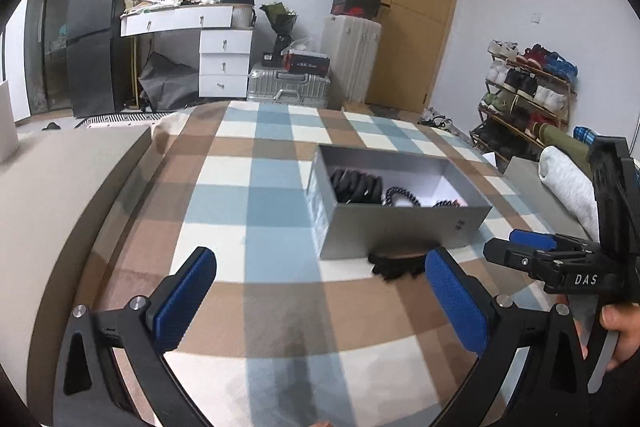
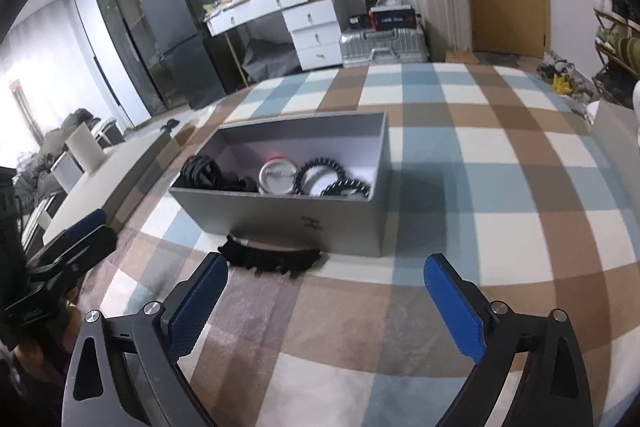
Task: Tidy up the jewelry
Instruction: 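Move the right tool to the black claw-clip strip and grasp it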
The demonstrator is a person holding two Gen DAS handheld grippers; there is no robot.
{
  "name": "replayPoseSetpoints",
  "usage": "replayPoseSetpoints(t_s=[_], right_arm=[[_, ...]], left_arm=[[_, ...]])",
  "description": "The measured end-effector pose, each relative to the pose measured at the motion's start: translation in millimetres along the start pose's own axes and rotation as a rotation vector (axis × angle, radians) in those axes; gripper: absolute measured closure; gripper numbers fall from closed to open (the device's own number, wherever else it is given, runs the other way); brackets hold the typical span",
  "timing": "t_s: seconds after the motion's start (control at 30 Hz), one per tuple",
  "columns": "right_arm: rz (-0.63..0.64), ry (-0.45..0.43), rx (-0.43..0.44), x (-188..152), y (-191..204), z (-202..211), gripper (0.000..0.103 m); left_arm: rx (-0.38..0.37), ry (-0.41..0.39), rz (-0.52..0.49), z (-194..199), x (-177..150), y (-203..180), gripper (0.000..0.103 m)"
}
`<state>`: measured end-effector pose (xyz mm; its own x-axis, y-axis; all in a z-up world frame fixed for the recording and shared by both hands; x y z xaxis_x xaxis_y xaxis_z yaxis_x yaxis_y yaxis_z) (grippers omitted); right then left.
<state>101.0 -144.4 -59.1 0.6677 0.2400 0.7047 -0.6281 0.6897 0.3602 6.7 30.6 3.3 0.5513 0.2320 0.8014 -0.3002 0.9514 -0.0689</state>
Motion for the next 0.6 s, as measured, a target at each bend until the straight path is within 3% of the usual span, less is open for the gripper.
replayPoseSetpoints(t_s=[0.1,0.2,0.4,0.6], right_arm=[[0.005,0.019,-0.009,-3.0,6.4,-3.4,0.003],[0.003,0.012,-0.014,-6.8,10.6,0.9,0.003],[0.0,0.02,-0.046,-14.3,8.2,2.8,0.002],[-0.02,0.015,-0.056,-16.8,-3.3,10.0,0.002]], left_arm=[[-0.012,0.029,-0.002,-3.4,-2.8,7.3,0.001],[-0.005,-0.01,0.008,2.7,-4.6,18.6,0.001],[-0.025,0.013,0.112,-6.2,-8.0,39.4,0.001],[-0.036,0.033,0.095,-8.0,-9.9,36.4,0.001]])
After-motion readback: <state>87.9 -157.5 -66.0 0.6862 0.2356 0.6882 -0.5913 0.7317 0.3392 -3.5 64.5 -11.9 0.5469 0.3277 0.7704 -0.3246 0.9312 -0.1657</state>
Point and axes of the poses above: each gripper's, at about its wrist camera, not at the fingertips, and z roughly against the way its jaws point, y to its left, x to its top, the point moved 1 cm from there along -z, roughly the way its jaws point, and after that the axes turned 11 degrees about x, right-handed, at the moved point
